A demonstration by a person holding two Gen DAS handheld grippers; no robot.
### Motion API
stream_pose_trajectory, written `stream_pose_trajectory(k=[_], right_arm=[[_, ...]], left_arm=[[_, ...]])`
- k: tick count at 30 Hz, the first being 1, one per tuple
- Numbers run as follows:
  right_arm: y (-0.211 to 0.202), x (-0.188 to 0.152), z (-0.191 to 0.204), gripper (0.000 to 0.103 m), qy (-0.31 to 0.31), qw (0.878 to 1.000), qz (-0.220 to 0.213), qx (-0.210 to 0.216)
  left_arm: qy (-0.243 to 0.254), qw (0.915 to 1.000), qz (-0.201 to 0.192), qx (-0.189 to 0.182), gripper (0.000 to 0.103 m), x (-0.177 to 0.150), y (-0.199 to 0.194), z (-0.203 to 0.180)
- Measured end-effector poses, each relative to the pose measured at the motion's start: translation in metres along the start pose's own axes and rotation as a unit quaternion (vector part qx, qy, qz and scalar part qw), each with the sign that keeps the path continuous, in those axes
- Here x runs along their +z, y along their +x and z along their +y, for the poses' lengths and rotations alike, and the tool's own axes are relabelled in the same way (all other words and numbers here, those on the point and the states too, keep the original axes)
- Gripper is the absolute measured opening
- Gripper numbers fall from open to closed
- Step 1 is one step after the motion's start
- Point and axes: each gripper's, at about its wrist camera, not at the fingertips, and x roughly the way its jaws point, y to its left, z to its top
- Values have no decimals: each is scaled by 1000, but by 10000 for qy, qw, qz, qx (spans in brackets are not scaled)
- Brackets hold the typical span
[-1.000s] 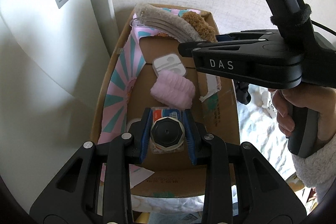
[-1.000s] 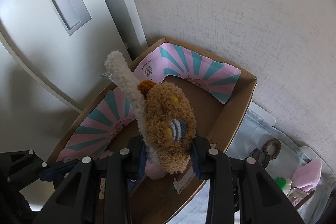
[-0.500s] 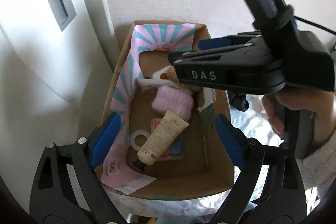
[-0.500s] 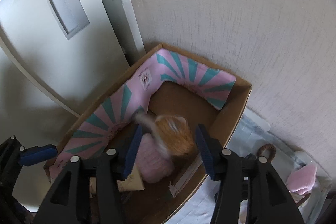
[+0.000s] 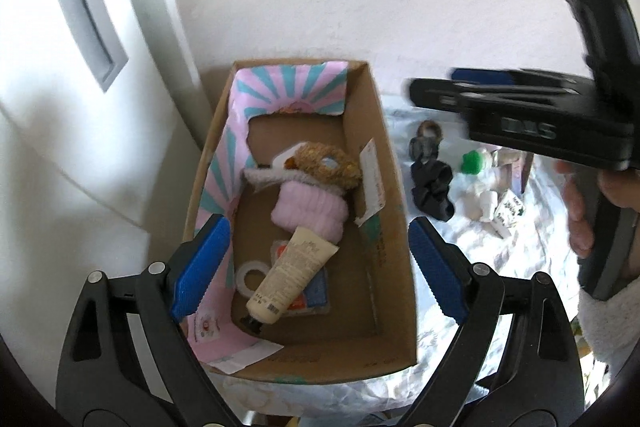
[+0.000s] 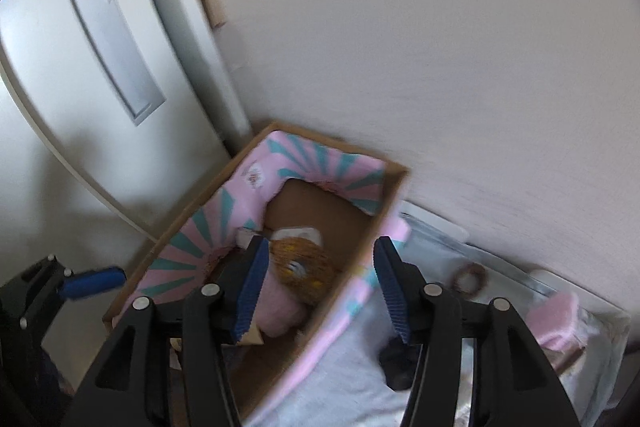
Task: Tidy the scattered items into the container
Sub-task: 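Carry tube and teddy bear into the cardboard box and open both tools, then move both tools back over the remaining items on the cloth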
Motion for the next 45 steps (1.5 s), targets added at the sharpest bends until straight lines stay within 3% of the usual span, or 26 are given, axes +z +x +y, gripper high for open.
stream_pose_trajectory(k=[6,11,19,26,30,35,45], right_arm=[[-49,-22,-60,50,510,9969,-211,-562],[-86,-51,-122,51,1163,9874,-295,-1027],[-111,-89,-175,51,1700,9764,-229,-1315],[-89,-104,-197,51,1804,9760,35,-1223],[-64,-100,-201,51,1762,9775,218,-1141],[-27,-91,-201,51,1640,9788,403,-1155],[20,-83,-204,51,1335,9776,741,-1452]], left_arm=[[217,9996,-75,-188,90,11,-2,-28],[476,9982,-33,-359,90,15,3,-61],[858,9951,200,-451,90,17,24,-111],[861,9945,474,-368,91,30,69,-141],[484,9947,870,-256,90,34,113,-143],[186,9939,1082,-121,90,28,140,-137],[772,9902,1040,521,90,26,163,-166]])
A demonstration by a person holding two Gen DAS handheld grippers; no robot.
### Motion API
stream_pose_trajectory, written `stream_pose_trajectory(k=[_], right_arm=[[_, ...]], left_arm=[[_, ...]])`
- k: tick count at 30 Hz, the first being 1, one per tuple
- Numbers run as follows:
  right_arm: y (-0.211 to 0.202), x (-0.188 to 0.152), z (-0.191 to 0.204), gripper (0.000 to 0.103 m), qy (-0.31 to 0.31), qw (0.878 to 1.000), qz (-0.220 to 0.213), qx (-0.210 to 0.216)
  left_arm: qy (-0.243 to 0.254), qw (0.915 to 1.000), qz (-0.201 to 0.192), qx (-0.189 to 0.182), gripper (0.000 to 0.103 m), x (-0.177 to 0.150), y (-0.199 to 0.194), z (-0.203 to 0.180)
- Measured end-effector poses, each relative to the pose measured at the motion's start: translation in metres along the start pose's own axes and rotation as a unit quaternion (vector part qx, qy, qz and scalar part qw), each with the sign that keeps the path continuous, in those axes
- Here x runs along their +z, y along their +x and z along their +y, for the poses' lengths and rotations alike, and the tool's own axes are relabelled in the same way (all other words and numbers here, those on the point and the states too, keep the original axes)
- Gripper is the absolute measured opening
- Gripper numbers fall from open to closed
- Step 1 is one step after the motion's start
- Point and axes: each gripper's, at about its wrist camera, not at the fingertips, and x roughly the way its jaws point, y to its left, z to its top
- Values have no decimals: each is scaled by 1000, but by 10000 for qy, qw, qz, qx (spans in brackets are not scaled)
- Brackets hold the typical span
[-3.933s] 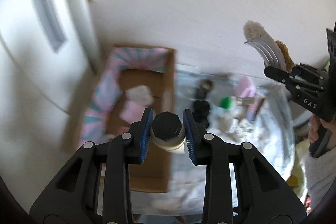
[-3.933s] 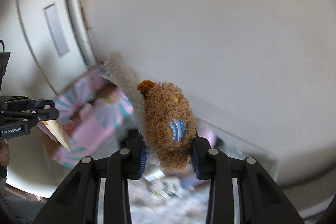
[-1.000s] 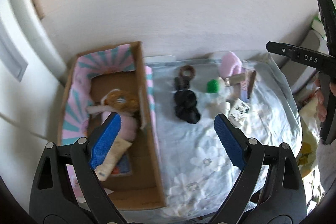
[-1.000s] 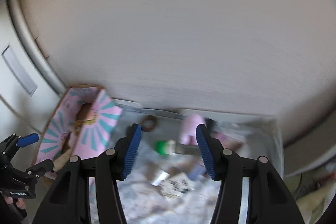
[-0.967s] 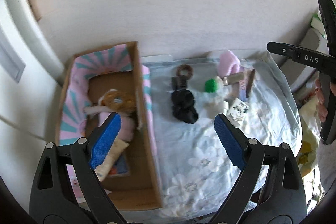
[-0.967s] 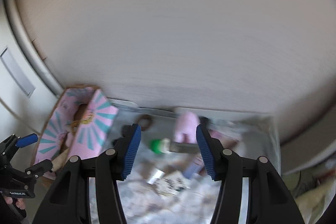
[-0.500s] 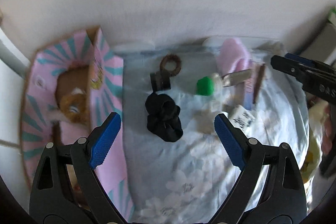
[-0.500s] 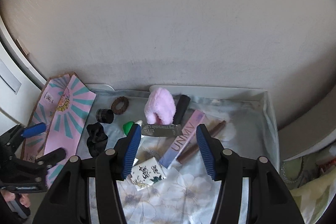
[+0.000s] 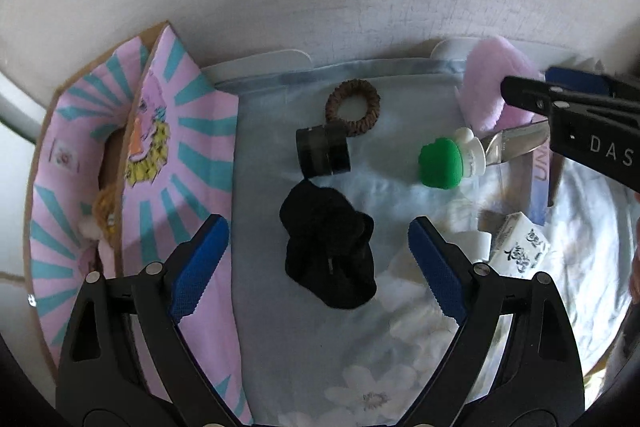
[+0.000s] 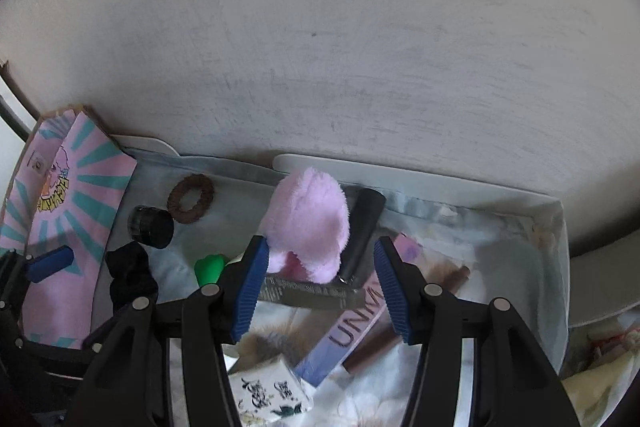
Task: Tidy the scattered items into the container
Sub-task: 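Move both tools back over the remaining items on the cloth, then grasp the black scrunchie with the left tool while the right tool grasps the pink slipper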
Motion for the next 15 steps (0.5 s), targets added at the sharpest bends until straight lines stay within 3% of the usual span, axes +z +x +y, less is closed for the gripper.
stream_pose_trajectory(k=[6,8,10,11,15], right_arm=[[-1,4,2,51,-128,9999,-57,12],[0,5,2,51,-167,9998,-31,42],[2,6,3,51,-217,9997,-29,63],[3,6,4,51,-250,9996,-26,90],[9,9,4,51,-204,9992,106,324]], left_arm=[[-29,9997,143,-191,90,-1,12,-10],[-214,9990,253,-309,82,-3,19,-7],[-350,9976,394,-459,62,-6,28,-2],[-409,9969,447,-499,58,-7,31,0],[-534,9968,415,-416,31,-12,34,6]])
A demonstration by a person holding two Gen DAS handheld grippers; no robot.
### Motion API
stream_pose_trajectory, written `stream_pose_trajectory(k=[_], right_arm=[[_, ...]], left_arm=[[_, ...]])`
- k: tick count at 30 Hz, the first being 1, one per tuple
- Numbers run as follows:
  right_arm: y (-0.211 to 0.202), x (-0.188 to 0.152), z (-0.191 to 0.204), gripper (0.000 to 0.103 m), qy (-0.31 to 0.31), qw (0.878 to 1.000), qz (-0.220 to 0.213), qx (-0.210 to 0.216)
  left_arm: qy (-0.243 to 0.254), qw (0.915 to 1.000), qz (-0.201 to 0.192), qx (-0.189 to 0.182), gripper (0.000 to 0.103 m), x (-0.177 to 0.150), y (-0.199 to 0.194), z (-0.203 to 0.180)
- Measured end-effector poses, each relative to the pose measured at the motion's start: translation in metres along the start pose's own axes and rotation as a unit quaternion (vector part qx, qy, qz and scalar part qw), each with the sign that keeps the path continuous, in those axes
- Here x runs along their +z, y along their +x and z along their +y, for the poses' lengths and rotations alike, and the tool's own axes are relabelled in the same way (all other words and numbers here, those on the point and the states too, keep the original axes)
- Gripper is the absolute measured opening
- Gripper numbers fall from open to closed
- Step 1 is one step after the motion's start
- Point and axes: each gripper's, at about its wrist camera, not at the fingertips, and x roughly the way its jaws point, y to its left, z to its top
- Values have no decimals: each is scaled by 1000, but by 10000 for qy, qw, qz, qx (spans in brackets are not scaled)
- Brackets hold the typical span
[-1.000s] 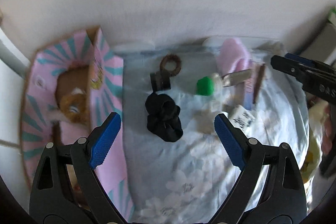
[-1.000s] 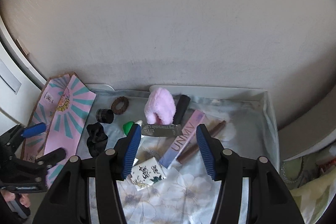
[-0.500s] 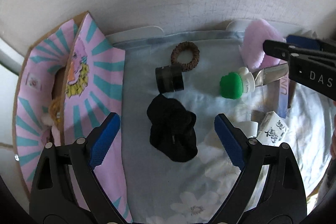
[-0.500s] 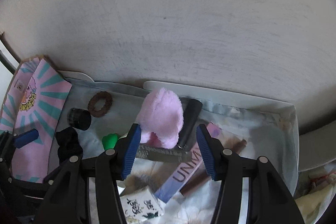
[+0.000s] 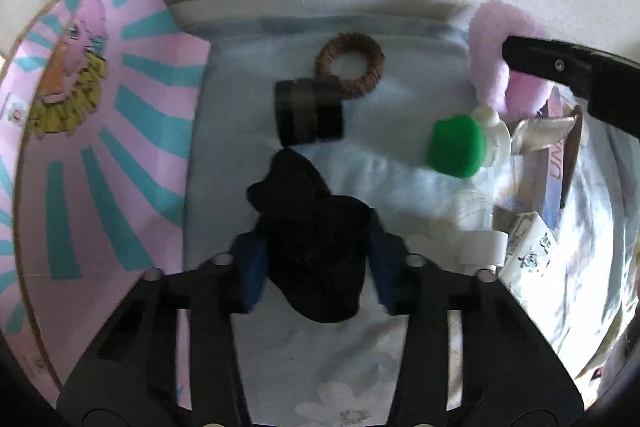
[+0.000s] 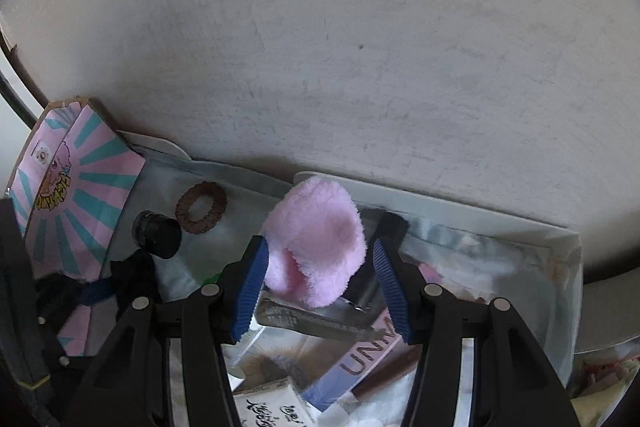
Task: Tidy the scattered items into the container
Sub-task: 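Grasp the black scrunchie with the left tool while the right tool grasps the pink slipper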
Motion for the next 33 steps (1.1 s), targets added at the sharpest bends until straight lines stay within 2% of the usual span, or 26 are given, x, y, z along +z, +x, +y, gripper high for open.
stream_pose_trajectory(k=[3,8,10,13,20,27,31,32,33], right_arm=[[2,-1,2,51,-27,10000,17,72],[11,-2,0,50,130,9990,150,389],[10,-3,-5,23,271,9979,121,582],[8,-5,-12,14,362,9971,100,655],[-12,-5,-25,10,541,9950,-213,816],[-52,-1,-20,9,577,9913,-697,954],[-81,2,-12,9,469,9891,-963,1014],[-87,3,-8,9,433,9884,-1037,1022],[-94,4,-4,9,383,9876,-1112,1038]], left_arm=[[-72,10000,-44,-4,22,-2,-2,5],[-179,9998,-65,-84,17,-4,-6,8],[-167,9998,-88,-92,14,-5,-9,8],[-190,9996,-106,-156,13,-7,-13,8],[-185,9990,-298,-287,12,-9,-34,5],[-88,9974,-626,-334,12,-10,-79,4],[-1,9961,-827,-291,12,9,-107,37],[17,9957,-890,-269,12,8,-118,39],[-176,9951,-949,-224,12,10,-115,26]])
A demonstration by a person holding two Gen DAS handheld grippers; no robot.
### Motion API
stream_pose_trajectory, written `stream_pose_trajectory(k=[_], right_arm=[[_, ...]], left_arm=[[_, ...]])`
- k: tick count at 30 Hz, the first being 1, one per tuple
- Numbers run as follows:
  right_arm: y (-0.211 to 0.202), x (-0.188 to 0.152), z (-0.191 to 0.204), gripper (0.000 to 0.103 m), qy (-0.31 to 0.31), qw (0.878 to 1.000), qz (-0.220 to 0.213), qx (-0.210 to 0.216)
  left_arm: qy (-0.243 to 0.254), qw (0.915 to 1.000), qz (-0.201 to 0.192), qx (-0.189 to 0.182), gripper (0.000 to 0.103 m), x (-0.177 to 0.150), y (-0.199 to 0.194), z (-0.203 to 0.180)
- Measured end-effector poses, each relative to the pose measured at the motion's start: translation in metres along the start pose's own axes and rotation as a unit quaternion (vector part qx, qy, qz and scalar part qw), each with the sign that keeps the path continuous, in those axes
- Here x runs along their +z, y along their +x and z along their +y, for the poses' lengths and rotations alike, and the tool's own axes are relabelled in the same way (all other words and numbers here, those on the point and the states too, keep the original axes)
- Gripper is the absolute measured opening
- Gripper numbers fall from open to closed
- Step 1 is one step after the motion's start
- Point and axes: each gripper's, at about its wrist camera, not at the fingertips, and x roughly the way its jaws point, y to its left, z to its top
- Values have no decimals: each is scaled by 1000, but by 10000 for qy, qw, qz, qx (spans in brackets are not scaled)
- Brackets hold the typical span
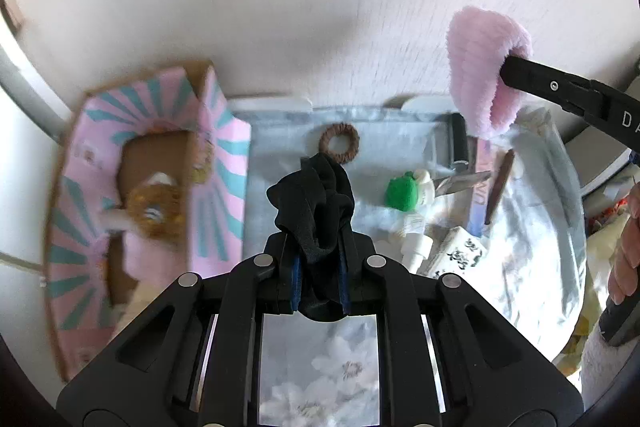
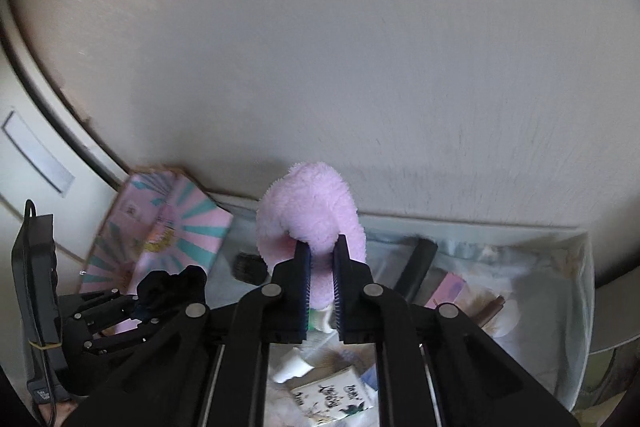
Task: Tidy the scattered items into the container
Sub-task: 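Carry scrunchie and slipper into the cardboard box and release both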
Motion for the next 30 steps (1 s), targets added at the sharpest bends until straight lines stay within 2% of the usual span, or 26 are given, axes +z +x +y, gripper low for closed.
stream_pose_trajectory(k=[5,10,13,23,30], right_arm=[[-25,10,33,9,-297,9990,-310,115],[-50,17,66,9,-601,9965,-484,324],[-53,18,90,9,-810,9943,-516,458],[-19,4,164,9,-1278,9879,-169,868],[25,-6,198,9,-1424,9849,255,951]], left_arm=[[-73,9998,-172,92,12,-3,-47,7],[-250,9986,-378,282,12,-12,-86,34],[-436,9977,-412,319,12,-20,-97,53],[-935,9925,-265,742,12,-51,-99,120],[-1171,9901,-18,772,12,-73,-79,151]])
